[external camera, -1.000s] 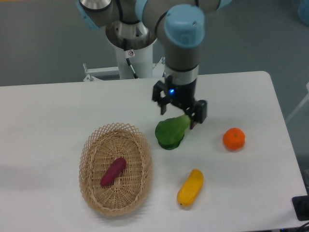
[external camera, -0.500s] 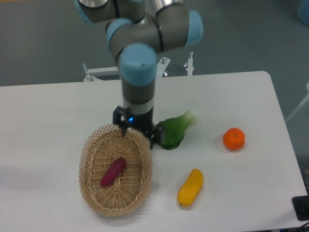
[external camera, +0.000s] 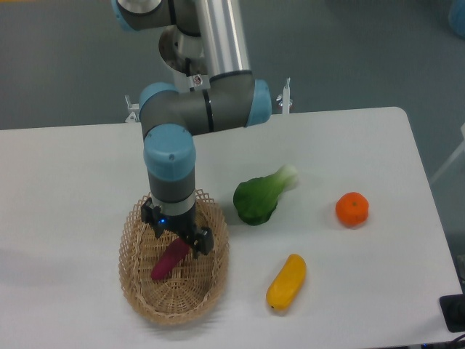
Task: Pick up the sweet potato from the basket
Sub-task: 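Lower the gripper onto the sweet potato and close on it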
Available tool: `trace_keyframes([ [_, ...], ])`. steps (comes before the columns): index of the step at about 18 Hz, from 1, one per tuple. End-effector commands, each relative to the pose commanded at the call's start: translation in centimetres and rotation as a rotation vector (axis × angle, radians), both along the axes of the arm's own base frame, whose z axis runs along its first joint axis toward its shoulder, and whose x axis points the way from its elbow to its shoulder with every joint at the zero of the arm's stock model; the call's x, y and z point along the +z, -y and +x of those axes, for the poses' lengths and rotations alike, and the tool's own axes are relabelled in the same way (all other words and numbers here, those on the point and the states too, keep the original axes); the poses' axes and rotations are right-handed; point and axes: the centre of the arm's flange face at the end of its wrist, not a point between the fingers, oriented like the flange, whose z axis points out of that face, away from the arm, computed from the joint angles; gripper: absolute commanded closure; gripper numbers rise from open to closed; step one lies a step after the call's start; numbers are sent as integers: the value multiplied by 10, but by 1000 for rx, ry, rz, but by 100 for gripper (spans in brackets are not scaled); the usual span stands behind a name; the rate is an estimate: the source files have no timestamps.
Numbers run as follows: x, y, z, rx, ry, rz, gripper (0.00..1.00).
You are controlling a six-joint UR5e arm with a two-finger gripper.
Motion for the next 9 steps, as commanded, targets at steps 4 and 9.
trace_keyframes([
  [4, -10, -3, 6, -7, 9, -16, 0],
  [9, -23, -6, 7, -12, 12, -29, 0],
])
